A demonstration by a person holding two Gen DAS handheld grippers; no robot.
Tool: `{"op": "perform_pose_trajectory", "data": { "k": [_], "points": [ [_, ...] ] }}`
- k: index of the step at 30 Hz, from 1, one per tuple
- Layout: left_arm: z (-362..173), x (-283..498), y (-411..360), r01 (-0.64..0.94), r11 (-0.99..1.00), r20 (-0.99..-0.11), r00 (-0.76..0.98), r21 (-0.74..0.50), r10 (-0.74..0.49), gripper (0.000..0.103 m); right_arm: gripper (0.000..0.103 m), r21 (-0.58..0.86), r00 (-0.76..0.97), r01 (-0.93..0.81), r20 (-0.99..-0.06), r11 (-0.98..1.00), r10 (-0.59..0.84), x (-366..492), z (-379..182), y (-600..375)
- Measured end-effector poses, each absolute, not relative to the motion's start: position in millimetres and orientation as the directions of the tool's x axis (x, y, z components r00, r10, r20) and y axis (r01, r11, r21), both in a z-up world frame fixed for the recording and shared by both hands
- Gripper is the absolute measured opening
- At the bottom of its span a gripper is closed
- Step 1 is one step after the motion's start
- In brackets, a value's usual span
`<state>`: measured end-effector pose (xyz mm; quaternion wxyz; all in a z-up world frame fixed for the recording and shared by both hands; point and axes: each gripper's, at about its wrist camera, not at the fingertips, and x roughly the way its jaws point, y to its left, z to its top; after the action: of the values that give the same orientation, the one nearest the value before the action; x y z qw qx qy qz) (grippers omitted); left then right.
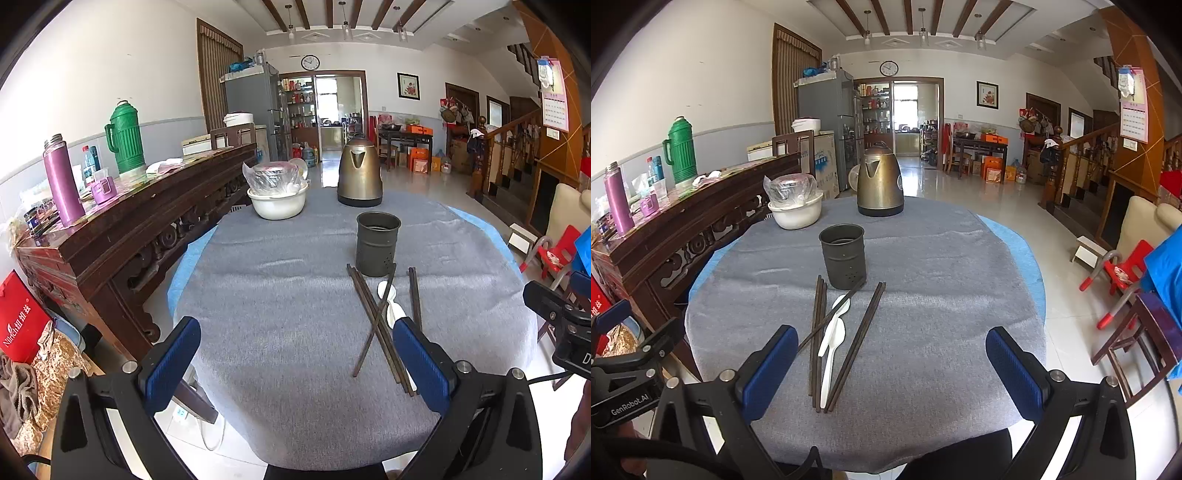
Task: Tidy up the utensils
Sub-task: 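Lower the right gripper onto a white spoon and close on it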
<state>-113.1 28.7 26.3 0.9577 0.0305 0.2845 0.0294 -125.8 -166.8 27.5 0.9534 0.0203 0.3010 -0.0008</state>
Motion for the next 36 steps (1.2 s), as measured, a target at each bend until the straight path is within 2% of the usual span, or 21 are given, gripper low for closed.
{"op": "perform_pose_trajectory", "data": {
  "k": [13,21,23,25,28,31,33,35,36],
  "points": [
    [15.8,-101.5,31.4,-0.019,0.998,-0.573,0.818,0.061,0.051,0.103,0.103,0.056,0.798,-0.002,-0.601,0.998,0.035,-112.7,21.9,-161.3],
    [-14.9,-69.3,45.8,-0.009,1.0,-0.67,0.742,0.011,0.014,0.103,0.101,0.183,0.755,-0.088,-0.629,0.979,0.186,-71.9,-3.0,-165.2],
    [-24.2,-63.6,49.0,-0.016,1.0,-0.691,0.722,0.004,0.015,0.103,0.094,0.211,0.737,-0.113,-0.638,0.971,0.225,-57.9,-14.6,-163.8],
    [-34.1,-56.9,52.0,-0.024,1.0,-0.713,0.701,-0.003,0.015,0.103,0.072,0.243,0.71,-0.135,-0.653,0.961,0.265,-42.5,-27.9,-161.5],
    [-44.1,-48.4,54.8,-0.033,0.999,-0.731,0.682,-0.011,0.015,0.103,0.047,0.308,0.644,-0.143,-0.693,0.941,0.325,-13.8,-54.8,-159.8],
    [-49.3,-41.5,56.0,-0.04,0.999,-0.736,0.677,-0.01,0.02,0.101,0.04,0.335,0.609,-0.14,-0.713,0.932,0.348,9.5,-74.4,-156.4],
    [-50.9,-36.9,56.6,-0.035,0.999,-0.739,0.673,-0.013,0.014,0.094,0.039,0.358,0.572,-0.162,-0.725,0.92,0.383,20.5,-81.0,-151.3],
    [-53.5,-31.0,55.3,-0.026,1.0,-0.747,0.665,-0.018,0.003,0.08,0.038,0.382,0.536,-0.173,-0.736,0.908,0.412,28.1,-84.7,-145.5],
    [-55.1,-28.6,54.9,-0.022,1.0,-0.75,0.661,-0.021,-0.001,0.077,0.035,0.399,0.509,-0.183,-0.744,0.899,0.434,35.4,-89.2,-140.3]
  ]
}}
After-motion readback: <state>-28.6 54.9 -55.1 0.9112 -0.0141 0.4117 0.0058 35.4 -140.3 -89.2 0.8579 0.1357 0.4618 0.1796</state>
